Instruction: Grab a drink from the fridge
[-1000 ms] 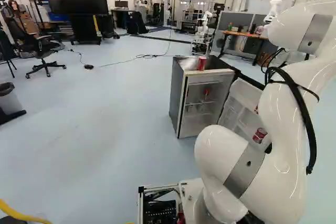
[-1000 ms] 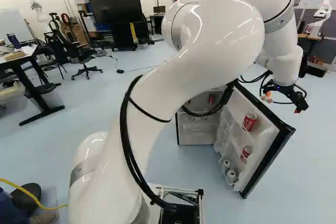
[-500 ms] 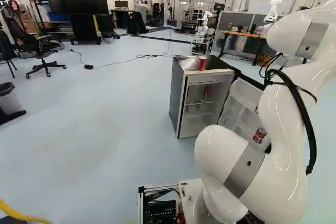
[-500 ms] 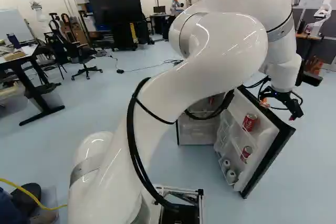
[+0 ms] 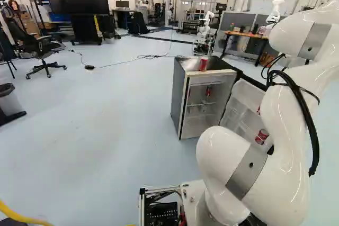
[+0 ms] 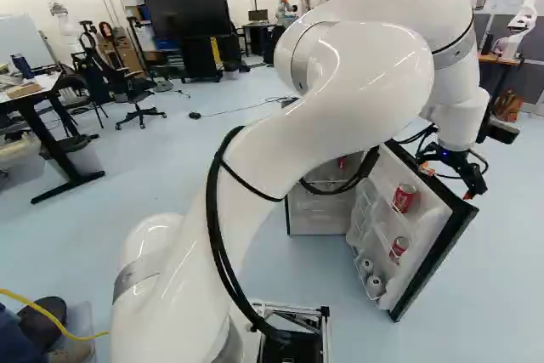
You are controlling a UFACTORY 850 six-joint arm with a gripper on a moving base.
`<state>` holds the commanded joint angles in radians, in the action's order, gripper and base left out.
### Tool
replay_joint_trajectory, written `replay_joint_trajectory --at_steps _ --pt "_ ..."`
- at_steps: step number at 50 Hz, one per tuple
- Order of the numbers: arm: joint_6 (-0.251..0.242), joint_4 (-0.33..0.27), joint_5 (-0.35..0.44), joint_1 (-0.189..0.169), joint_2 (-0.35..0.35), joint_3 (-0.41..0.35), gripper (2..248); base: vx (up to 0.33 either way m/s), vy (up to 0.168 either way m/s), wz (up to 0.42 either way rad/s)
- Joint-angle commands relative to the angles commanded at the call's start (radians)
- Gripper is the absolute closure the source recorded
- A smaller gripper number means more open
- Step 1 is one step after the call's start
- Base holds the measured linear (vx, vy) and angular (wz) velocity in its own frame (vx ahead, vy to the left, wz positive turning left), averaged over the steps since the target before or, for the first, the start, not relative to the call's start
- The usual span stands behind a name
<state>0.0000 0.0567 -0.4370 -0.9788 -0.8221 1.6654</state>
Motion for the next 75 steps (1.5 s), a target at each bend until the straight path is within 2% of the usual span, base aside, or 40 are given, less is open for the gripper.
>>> replay_joint_trajectory --at_steps 10,23,75 --pt "0.0 0.0 -0.033 0.003 0.007 -0.011 3 0.0 0.0 0.0" --pt "0.0 0.0 -0.068 0.017 0.045 -0.07 3 0.0 0.0 0.0" --pt "0.0 0.0 -0.072 0.099 0.206 -0.317 3 0.0 0.0 0.0"
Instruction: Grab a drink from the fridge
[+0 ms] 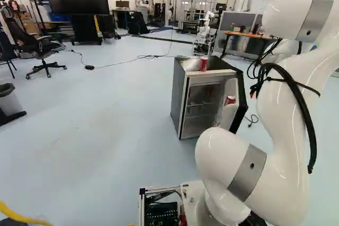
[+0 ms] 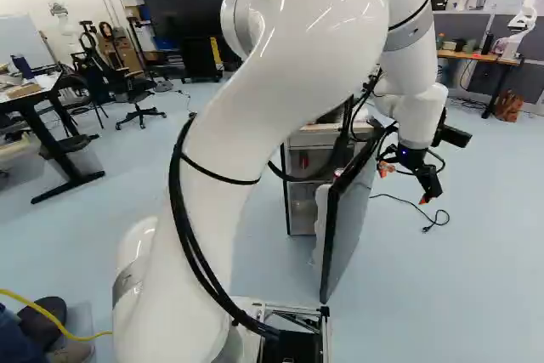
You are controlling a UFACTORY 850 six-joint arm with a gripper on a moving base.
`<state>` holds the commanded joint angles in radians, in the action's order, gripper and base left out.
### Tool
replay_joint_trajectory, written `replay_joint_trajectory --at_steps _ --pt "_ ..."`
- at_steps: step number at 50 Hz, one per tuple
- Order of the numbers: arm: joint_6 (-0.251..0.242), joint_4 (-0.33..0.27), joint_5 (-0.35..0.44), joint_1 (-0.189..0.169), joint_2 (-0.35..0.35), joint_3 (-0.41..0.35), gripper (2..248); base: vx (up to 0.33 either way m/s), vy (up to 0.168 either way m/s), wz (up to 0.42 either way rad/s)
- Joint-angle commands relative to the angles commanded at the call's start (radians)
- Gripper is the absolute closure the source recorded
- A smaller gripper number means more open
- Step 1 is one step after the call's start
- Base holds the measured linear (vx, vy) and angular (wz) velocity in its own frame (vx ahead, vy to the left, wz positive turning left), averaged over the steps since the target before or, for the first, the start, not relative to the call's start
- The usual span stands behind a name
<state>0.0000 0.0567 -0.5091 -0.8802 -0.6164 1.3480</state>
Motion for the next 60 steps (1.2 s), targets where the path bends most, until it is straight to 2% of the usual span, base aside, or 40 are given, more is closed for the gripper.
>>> replay_joint_trajectory --at_steps 37,60 --pt "0.0 0.0 0.008 0.075 0.102 -0.153 3 0.0 0.0 0.0" --pt "0.0 0.0 0.063 0.13 0.162 -0.239 3 0.0 0.0 0.0"
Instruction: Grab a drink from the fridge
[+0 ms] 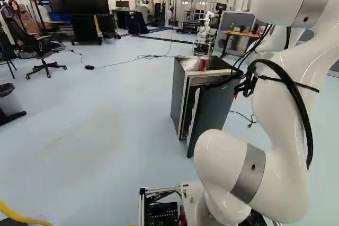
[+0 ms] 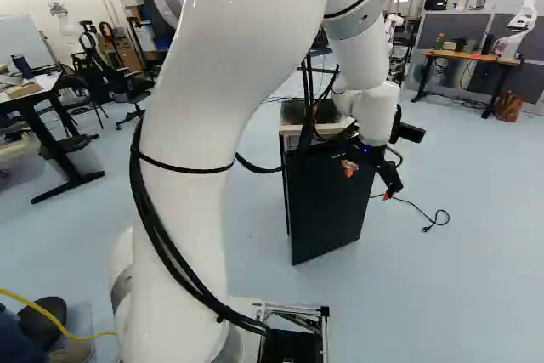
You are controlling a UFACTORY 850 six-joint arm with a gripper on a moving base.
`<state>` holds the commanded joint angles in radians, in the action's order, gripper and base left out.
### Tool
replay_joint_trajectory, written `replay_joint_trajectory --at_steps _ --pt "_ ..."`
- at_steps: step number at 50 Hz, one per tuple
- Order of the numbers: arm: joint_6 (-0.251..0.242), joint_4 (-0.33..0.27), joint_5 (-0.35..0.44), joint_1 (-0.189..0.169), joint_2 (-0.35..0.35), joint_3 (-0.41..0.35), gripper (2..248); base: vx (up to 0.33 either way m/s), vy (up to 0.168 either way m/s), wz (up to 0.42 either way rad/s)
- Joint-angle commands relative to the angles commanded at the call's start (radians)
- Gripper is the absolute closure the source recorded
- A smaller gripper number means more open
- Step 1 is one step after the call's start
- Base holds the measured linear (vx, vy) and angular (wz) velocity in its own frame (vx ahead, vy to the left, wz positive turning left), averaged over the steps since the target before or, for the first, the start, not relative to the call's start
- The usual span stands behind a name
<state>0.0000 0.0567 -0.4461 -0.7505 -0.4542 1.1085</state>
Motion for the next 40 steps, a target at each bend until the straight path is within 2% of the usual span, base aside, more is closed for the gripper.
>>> replay_joint_trajectory --at_steps 40 --pt "0.0 0.0 0.146 0.105 0.101 -0.138 3 0.0 0.0 0.0"
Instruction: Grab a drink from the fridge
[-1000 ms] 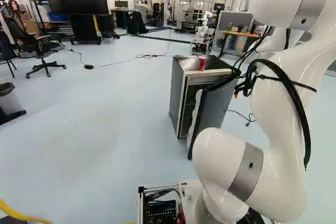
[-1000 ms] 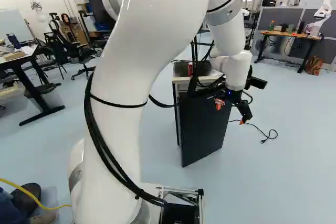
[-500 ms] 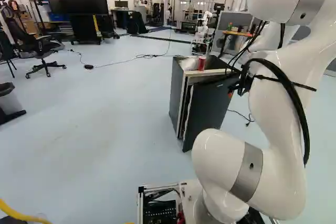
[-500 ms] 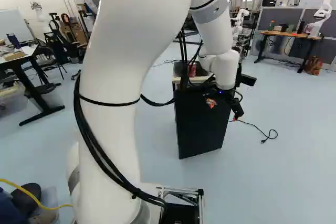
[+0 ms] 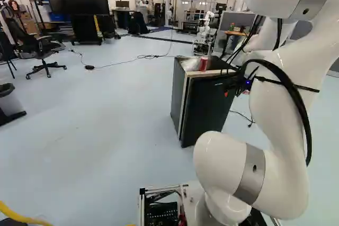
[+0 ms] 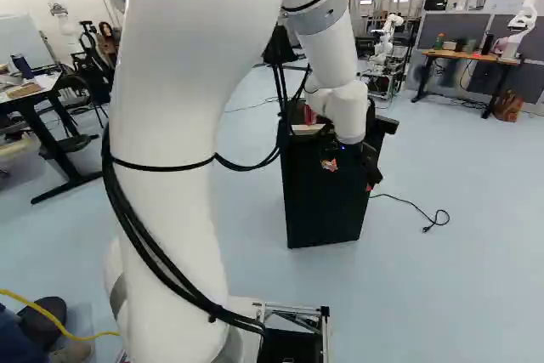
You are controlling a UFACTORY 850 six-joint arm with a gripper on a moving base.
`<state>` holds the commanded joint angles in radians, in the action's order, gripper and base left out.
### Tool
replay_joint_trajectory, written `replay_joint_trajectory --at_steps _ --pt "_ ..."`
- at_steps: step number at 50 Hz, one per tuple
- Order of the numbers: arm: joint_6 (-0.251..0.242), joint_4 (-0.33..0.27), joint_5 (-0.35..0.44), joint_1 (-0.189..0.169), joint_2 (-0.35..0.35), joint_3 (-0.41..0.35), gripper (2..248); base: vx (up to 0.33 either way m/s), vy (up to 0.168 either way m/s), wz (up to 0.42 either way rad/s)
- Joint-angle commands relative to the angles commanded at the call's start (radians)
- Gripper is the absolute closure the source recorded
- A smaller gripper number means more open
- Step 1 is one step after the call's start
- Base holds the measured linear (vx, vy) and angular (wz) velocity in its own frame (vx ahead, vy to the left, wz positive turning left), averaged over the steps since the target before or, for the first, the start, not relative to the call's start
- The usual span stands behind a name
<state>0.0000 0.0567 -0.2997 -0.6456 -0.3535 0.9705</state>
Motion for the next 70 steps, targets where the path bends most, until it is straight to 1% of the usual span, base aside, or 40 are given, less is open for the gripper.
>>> replay_joint_trajectory --at_steps 54,70 --pt "0.0 0.0 0.198 0.159 0.126 -0.159 3 0.0 0.0 0.0" --pt "0.0 0.0 0.257 0.21 0.116 -0.185 3 0.0 0.0 0.0"
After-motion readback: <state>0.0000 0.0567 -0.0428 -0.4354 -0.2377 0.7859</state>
